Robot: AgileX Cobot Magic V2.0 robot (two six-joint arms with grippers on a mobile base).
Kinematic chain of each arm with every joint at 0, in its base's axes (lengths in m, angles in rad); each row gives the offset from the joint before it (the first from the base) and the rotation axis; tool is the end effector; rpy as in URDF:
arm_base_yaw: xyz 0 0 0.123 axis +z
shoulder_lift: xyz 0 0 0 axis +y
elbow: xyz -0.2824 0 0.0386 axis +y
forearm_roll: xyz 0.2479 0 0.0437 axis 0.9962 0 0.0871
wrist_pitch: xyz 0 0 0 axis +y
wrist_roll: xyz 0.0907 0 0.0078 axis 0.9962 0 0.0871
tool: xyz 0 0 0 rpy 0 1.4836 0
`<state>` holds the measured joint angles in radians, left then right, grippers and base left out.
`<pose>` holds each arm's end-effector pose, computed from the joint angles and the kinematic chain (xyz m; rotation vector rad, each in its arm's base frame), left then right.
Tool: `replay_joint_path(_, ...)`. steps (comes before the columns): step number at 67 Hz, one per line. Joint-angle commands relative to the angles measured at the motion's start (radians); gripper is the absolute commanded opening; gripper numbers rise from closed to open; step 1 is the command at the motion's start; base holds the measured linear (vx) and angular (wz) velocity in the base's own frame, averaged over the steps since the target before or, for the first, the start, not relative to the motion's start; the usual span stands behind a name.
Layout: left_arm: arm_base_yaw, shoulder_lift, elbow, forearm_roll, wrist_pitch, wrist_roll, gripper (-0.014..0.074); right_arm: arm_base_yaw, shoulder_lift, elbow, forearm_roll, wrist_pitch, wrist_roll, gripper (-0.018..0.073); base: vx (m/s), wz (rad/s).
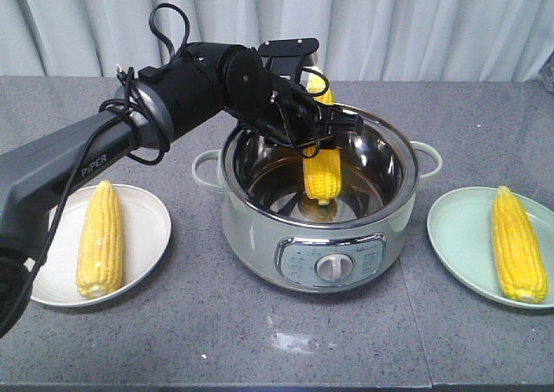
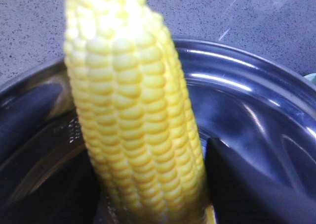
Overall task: Distribute corn equally
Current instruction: 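Reach the left gripper into the pot, grasp the last corn cob, then lift the corn cob out of the pot with the left gripper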
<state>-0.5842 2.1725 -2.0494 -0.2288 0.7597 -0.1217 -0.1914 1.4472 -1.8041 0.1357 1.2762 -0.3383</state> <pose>0.4148 -0.2914 0.2834 0.4348 2.3856 -0.5989 0.2785 -0.0419 0.4689 -0.1886 2.3850 -0.0747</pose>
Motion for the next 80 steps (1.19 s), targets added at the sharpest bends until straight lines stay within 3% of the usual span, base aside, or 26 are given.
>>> replay_joint_path(1,-0.006,-0.045,-0.021,-0.037,-0.031,-0.023,0.0271,-0.005,-0.033,-0.024,0.007,0.0,-0.01,0.0005,0.0,0.0)
replay_joint_path(15,-0.006,-0.056,-0.025,-0.035,-0.043,-0.023,0.014,-0.005,-0.033,-0.024,0.007,0.0,-0.01,0.0005,0.0,0.0)
replay_joint_path(36,-0.005,-0.094,-0.196,0.008,0.07,0.003,0.0139,-0.005,-0.033,-0.024,0.007,0.0,-0.01,0.0005,0.0,0.0)
replay_joint_path(49,-0.005,-0.169,-0.317,0.189,0.211,0.033,0.0139,-0.005,-0.033,-0.024,0.007,0.0,-0.01,0.0005,0.0,0.0)
replay_joint_path(63,-0.005,-0.263,-0.349,0.434,0.477,0.008,0.0139,-0.005,-0.033,-0.024,0.007,0.0,-0.01,0.0005,0.0,0.0)
replay_joint_path(71,-0.005,-0.319,-0.345,0.566,0.485,-0.054,0.014,-0.005,-0.033,-0.024,0.007,0.0,-0.01,0.0005,0.0,0.0)
replay_joint_path(80,-0.004,-0.375,-0.345,0.681,0.484,-0.057,0.0141,-0.005,-0.033,-0.024,0.007,0.0,-0.01,0.0005,0.0,0.0)
